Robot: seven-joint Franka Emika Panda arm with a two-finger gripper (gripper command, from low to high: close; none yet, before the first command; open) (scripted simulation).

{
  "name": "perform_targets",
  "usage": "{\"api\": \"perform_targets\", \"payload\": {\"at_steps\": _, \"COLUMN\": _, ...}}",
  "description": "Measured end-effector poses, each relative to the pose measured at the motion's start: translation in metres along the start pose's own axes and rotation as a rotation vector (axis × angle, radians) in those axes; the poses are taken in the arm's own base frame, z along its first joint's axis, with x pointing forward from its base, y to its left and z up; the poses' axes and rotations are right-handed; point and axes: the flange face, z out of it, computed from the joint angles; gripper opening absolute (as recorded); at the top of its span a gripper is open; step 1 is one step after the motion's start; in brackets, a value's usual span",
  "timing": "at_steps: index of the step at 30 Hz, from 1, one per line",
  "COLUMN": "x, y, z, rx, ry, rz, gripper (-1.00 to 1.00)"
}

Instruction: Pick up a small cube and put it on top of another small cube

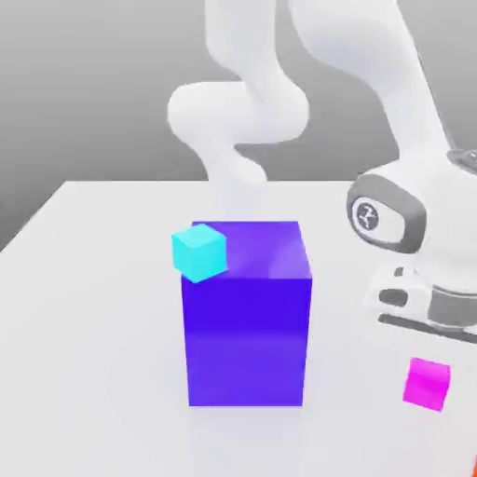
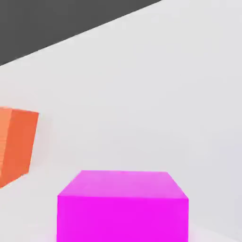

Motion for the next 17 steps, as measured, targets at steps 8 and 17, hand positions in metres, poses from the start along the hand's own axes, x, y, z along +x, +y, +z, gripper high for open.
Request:
{"api": "perform_targets", "payload": {"at_steps": 8, "x": -0.076, "y": 0.065, "z": -0.031, "rx": 0.009, "ry": -0.008, "rz": 0.038, "gripper": -1.00}}
{"api": "perform_targets", "payload": {"at_steps": 17, "x": -0.077, "y": 0.069, "z": 0.028, "rx": 0.012, "ry": -0.012, "rz": 0.065, "gripper": 1.00}}
